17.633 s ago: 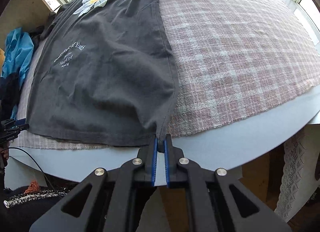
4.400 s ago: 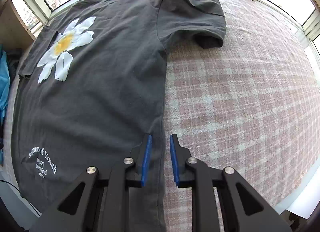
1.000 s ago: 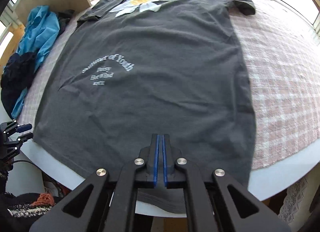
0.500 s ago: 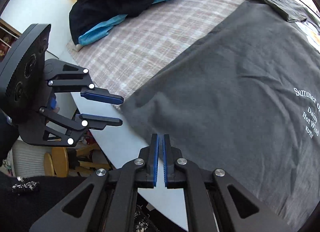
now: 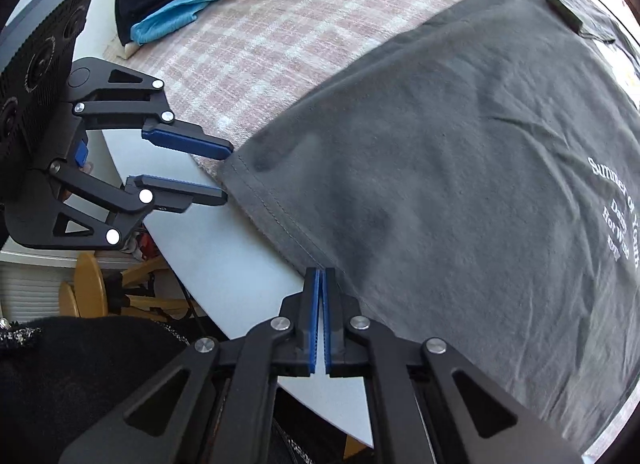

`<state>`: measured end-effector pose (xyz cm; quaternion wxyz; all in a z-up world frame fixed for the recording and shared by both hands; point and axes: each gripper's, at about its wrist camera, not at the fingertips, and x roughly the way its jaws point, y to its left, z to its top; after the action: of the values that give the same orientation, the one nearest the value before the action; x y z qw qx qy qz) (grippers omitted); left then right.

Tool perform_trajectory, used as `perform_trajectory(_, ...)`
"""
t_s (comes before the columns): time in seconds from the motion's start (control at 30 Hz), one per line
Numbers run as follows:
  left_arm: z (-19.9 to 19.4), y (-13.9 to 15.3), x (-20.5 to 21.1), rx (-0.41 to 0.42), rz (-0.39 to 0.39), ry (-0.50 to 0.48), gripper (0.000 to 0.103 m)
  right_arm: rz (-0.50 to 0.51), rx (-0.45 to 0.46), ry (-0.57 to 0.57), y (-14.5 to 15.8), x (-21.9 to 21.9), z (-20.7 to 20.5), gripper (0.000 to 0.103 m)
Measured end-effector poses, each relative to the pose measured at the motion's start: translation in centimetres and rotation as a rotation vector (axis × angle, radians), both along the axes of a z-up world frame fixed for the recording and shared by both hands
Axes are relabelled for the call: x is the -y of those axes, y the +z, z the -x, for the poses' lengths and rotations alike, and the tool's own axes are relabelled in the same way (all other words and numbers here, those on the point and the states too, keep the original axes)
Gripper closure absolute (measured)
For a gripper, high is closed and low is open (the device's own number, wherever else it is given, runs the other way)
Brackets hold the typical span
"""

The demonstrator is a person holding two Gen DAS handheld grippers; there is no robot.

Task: Fold clothes

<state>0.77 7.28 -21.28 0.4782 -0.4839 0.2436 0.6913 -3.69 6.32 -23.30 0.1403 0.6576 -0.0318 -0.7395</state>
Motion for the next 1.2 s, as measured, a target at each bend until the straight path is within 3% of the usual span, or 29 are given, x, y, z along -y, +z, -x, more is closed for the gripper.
perform_trajectory(0.1,0.1,0.0,0.1,-0.005,0.002,-0.012,0.079,0.075,0.023,-0.095,1.1,-2.3,-0.3,0.101)
perform_trajectory(0.17,0.3,0.2,0.1,-0.010,-0.005,-0.016,0.079,0.128,-0.033,-0.168,2.4,-3.7,0.3,0.100)
perform_trajectory(0.23,1.0,0.7,-0.2,-0.015,-0.031,-0.012,0.079,0.092,-0.090,-0.214,3.3,-4.9,1.2,0.100)
perform_trajectory(0.4,4.8,1.3,-1.7,-0.005,-0.063,0.040,0.079,0.044,-0.110,-0.307,4.2,-8.8,1.7,0.099)
perform_trajectory(0.57,10.8,0.9,-4.5,0.021,-0.082,0.168,0.079,0.036,-0.119,-0.405,3.6,-12.2,0.8,0.099)
perform_trajectory(0.73,14.1,-0.6,-7.0,-0.006,-0.029,0.153,0.082,0.043,-0.112,-0.457,2.9,-14.4,-0.2,0.099)
perform_trajectory(0.8,14.6,-1.1,-7.6,-0.002,-0.002,0.137,0.088,0.055,-0.114,-0.474,2.8,-15.1,-0.6,0.099)
perform_trajectory(1.2,14.5,-1.3,-9.4,0.004,0.076,0.092,0.090,0.091,-0.100,-0.521,1.2,-17.6,-1.7,0.095)
